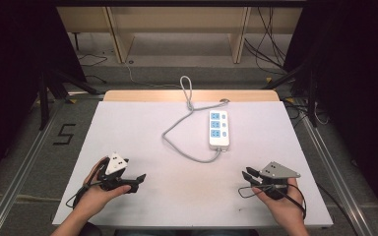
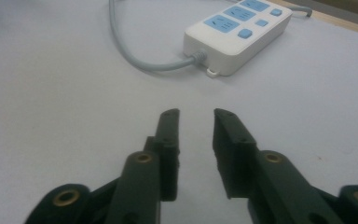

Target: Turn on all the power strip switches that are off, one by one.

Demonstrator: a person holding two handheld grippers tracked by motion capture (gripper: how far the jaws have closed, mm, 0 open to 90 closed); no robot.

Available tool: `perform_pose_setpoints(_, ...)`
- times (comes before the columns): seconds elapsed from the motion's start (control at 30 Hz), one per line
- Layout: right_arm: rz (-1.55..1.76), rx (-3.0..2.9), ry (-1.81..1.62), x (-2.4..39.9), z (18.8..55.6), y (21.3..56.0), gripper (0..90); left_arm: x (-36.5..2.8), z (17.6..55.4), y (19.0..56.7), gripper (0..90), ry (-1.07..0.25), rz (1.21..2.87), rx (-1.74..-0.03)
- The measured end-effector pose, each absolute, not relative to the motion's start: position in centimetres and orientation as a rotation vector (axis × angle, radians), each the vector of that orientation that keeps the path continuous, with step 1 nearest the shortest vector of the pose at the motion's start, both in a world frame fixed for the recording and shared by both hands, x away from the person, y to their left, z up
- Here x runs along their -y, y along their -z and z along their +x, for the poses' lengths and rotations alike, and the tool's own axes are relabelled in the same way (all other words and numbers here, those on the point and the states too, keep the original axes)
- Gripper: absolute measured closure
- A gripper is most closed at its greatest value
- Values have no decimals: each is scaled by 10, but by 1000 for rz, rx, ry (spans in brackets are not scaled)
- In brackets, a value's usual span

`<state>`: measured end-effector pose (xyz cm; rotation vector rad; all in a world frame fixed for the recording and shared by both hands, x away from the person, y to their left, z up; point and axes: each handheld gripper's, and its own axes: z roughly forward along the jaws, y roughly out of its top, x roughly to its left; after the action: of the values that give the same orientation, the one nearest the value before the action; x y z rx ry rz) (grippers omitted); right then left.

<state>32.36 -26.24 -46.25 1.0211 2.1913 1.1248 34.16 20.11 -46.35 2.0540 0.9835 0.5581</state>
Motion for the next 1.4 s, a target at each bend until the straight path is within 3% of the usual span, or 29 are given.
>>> perform_pose_setpoints(0.23,1024,-2202,-1068,259,323,458,900,-200,341,465,185,-571,2067,-976)
perform_pose_setpoints(1.4,1066,-2250,-974,232,393,430,900,-200,345,468,201,-591,2059,-1006)
